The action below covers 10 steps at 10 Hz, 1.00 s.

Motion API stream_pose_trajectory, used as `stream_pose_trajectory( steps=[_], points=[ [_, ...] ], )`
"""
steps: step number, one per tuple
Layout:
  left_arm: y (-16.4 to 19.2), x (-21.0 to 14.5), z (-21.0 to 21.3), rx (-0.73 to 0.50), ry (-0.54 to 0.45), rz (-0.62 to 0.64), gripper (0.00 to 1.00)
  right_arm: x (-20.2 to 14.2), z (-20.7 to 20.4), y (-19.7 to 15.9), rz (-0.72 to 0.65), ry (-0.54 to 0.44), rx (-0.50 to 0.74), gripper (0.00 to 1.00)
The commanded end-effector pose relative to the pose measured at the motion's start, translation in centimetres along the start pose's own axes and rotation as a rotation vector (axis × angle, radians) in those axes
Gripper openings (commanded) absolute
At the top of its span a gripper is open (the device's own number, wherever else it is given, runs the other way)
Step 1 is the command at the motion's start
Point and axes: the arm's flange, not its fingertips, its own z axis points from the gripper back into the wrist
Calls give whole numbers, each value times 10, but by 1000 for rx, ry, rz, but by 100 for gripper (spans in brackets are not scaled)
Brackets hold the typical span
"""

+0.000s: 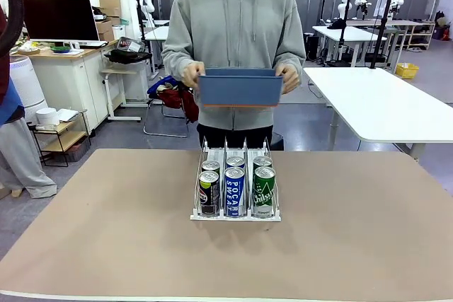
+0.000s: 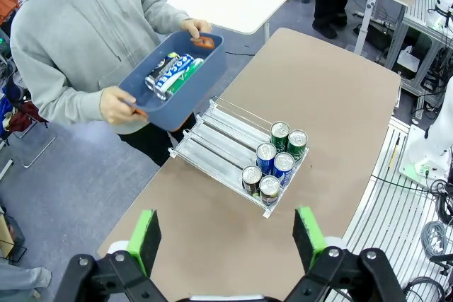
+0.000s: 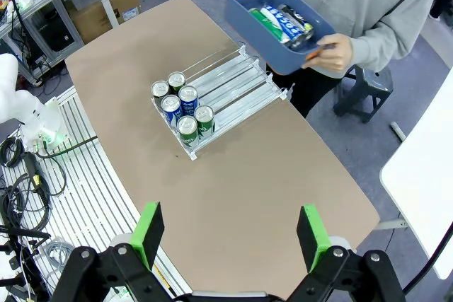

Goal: Fill the beverage cans into the dispenser.
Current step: Pick up the Pepsi coke handed by the human.

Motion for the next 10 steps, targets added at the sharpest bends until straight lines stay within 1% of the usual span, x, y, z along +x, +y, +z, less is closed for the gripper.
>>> stream_pose_trajectory(
  steps=[1,10],
  points=[
    [1,0,-1,-2,-1,1,100,-3,-3,3,-1,-20,13,100],
    [1,0,-1,-2,-1,1,100,-3,-3,3,-1,-20,13,100]
  ],
)
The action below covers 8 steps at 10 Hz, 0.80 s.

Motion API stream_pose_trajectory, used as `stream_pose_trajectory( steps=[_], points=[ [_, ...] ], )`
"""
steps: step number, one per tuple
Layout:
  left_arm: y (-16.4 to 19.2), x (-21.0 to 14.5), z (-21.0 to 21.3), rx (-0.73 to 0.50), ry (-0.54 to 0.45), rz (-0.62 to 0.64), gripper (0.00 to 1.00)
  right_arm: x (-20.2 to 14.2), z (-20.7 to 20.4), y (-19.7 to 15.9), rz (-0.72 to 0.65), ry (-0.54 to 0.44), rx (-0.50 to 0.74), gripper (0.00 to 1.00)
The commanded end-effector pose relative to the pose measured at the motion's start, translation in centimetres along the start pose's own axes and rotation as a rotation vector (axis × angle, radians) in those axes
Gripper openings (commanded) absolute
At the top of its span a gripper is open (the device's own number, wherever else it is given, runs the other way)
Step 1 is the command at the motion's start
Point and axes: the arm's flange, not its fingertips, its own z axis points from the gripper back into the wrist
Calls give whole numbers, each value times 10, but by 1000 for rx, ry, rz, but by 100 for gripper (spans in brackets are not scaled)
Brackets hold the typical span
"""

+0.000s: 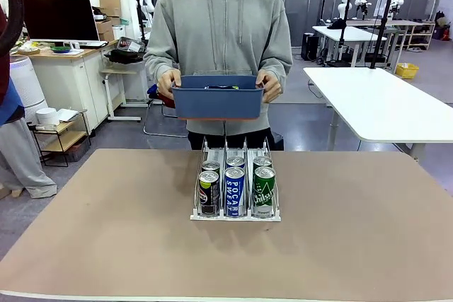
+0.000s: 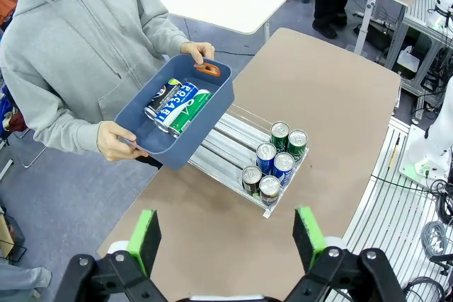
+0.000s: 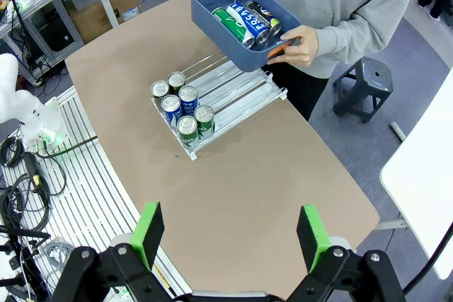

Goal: Fill the beverage cans into the dispenser.
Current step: Pick up the Pepsi coke handed by the human.

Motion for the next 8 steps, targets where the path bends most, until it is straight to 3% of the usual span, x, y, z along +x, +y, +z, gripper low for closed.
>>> stream_pose_trajectory(
  steps=[1,8],
  points=[
    [1,0,-1,-2,-1,1,100,-3,-3,3,-1,-20,13,100],
    [1,0,-1,-2,-1,1,100,-3,-3,3,-1,-20,13,100]
  ],
)
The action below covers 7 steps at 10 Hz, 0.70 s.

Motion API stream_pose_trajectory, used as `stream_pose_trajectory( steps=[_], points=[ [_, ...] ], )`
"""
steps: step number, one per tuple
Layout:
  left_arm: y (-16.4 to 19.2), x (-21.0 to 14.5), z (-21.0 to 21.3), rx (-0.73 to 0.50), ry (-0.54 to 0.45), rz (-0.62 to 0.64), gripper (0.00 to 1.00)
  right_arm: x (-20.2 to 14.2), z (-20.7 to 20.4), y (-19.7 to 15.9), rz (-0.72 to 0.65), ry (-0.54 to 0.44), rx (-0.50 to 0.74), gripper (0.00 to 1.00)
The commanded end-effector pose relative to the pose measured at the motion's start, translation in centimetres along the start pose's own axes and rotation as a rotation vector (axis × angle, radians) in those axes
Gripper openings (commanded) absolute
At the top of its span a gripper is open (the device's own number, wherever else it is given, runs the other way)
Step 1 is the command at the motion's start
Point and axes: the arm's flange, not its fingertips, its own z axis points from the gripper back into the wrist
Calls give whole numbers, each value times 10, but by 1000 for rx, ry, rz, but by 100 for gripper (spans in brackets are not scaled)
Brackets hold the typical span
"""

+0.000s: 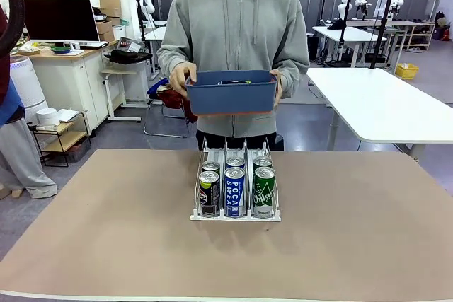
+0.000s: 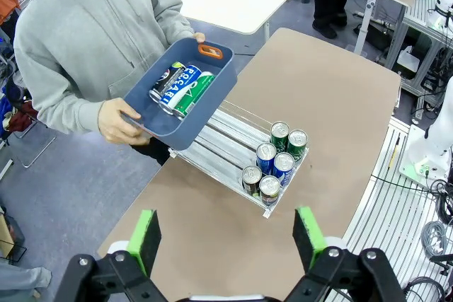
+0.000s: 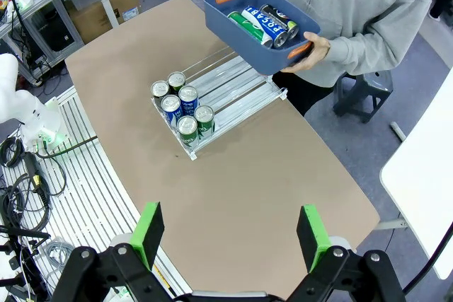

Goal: Fill the beverage cans into the dispenser.
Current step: Pick up the Pepsi coke handed by the human.

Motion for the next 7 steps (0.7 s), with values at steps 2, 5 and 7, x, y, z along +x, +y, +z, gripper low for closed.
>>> stream_pose_trajectory(
  steps=[2,5,7],
  points=[
    [1,0,-1,-2,-1,1,100,-3,-3,3,-1,-20,13,100],
    [1,0,-1,-2,-1,1,100,-3,-3,3,-1,-20,13,100],
    [1,0,-1,-2,-1,1,100,-3,-3,3,-1,-20,13,100]
  ],
)
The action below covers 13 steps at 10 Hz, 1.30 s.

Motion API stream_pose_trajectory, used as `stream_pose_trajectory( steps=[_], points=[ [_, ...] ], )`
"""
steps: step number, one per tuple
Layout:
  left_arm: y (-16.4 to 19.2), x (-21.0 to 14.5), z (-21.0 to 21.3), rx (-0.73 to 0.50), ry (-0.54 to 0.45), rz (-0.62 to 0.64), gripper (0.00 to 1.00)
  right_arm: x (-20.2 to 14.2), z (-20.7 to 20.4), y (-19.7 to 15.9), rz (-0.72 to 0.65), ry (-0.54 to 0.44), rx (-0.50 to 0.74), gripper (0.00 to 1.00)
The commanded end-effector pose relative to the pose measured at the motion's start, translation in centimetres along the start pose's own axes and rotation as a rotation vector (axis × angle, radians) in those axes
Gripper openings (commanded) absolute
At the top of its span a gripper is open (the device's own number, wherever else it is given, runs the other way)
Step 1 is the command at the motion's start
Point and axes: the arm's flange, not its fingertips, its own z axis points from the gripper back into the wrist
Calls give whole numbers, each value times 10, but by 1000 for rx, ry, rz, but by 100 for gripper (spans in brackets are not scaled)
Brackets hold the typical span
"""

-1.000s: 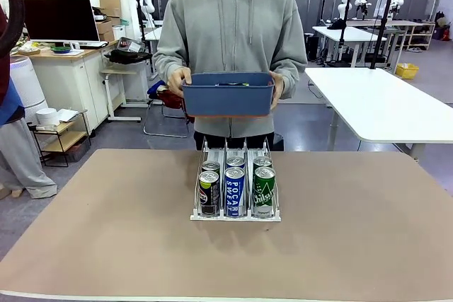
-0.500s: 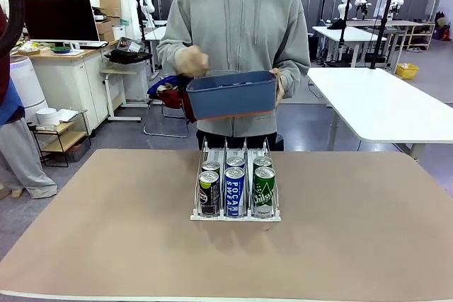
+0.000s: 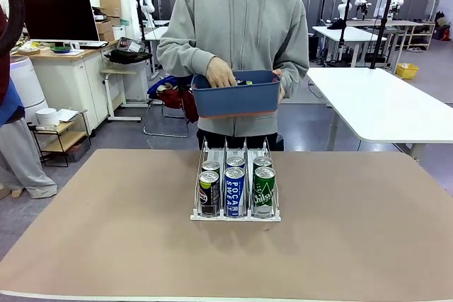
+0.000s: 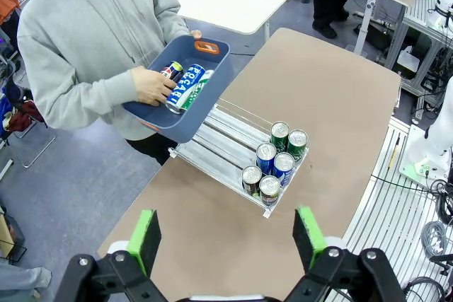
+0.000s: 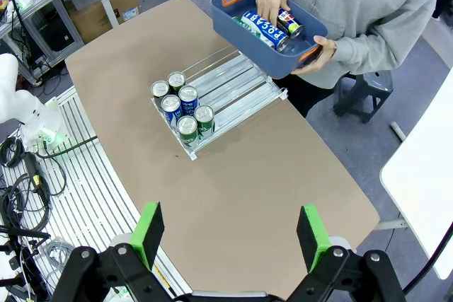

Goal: Fill the beverage cans into the dispenser.
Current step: Pick up the Pepsi coke handed by the human.

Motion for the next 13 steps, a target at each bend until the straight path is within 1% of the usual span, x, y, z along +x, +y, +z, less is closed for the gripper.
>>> stream_pose_trajectory(
  steps=[1,13],
  points=[
    [1,0,-1,-2,-1,1,100,-3,-3,3,-1,-20,13,100],
    [1,0,-1,-2,-1,1,100,-3,-3,3,-1,-20,13,100]
  ],
)
